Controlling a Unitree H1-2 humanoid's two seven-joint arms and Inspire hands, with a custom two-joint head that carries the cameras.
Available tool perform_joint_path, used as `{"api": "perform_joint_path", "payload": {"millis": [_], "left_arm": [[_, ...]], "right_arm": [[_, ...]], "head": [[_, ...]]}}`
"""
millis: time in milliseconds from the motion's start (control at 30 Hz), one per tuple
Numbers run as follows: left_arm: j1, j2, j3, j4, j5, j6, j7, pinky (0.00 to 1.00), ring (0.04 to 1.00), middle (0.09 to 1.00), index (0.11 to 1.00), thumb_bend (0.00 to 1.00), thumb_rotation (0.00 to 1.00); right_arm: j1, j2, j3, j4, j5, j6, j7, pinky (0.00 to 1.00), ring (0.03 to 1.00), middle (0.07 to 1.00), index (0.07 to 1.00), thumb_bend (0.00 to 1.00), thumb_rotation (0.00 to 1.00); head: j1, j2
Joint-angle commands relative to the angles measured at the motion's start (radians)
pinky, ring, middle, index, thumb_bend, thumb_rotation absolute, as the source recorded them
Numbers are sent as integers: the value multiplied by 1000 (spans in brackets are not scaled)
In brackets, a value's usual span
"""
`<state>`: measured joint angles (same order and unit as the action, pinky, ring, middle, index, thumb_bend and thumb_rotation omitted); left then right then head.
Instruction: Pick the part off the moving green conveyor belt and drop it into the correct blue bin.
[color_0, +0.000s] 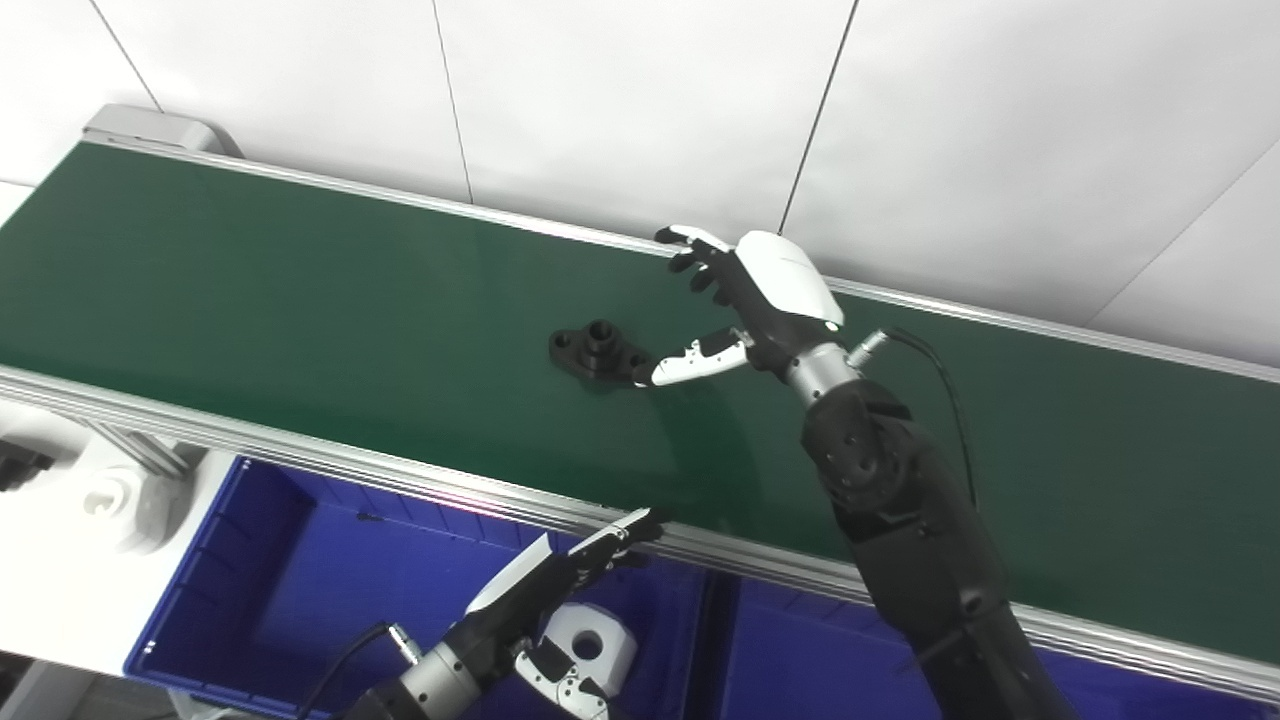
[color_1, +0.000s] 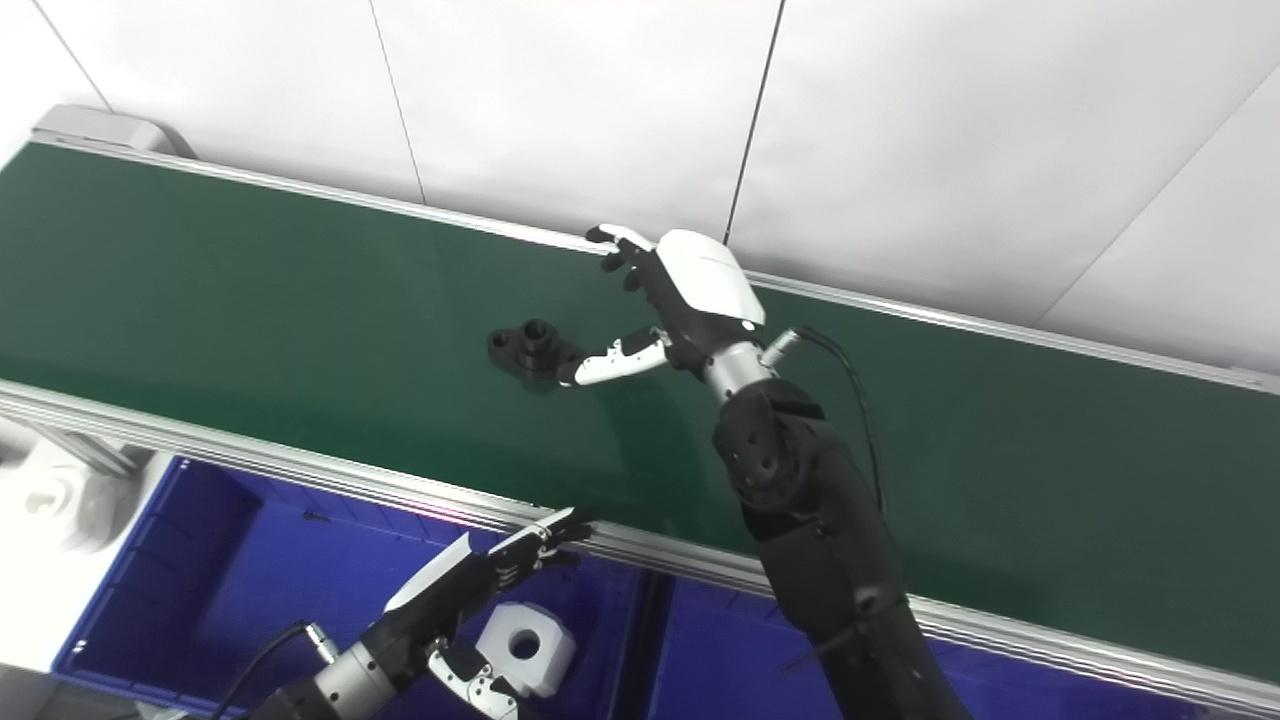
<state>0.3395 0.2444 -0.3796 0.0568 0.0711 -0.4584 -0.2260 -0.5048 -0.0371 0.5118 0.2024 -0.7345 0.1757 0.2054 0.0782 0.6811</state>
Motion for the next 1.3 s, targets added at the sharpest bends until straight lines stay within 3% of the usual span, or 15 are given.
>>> {"api": "perform_joint_path", "payload": {"millis": [0, 267, 700, 933, 1100, 1200, 1267], "left_arm": [[-1, 5, -9, 3, 3, -11, -10, 879, 950, 990, 941, 922, 191], [3, 2, -14, -3, 27, -11, 9, 872, 946, 990, 941, 928, 211], [10, -1, -24, -14, 41, -11, 25, 884, 955, 992, 940, 933, 219], [8, -3, -34, -18, 41, -11, 43, 910, 953, 984, 935, 934, 209], [7, -1, -41, -26, 36, -11, 50, 911, 952, 982, 934, 922, 212], [8, -2, -40, -29, 24, -11, 43, 882, 948, 983, 934, 914, 202], [7, -2, -40, -28, 19, -11, 40, 881, 948, 983, 934, 912, 194]], "right_arm": [[-76, 17, 15, 18, -23, -53, -34, 675, 754, 790, 861, 853, 318], [-143, 9, 74, 119, -60, -44, -29, 798, 827, 840, 888, 865, 350], [-147, 3, 152, 215, -87, -62, -27, 784, 821, 841, 880, 845, 321], [-133, -23, 179, 243, -87, -63, -6, 659, 778, 821, 839, 861, 230], [-117, -57, 197, 215, -98, -24, 64, 623, 751, 825, 835, 846, 169], [-101, -85, 190, 184, -103, -26, 78, 417, 526, 734, 813, 799, 84], [-96, -104, 189, 167, -108, -25, 88, 382, 493, 714, 801, 788, 58]], "head": [[-1, -1], [5, 3], [13, 14], [13, 26], [16, 37], [15, 39], [15, 39]]}}
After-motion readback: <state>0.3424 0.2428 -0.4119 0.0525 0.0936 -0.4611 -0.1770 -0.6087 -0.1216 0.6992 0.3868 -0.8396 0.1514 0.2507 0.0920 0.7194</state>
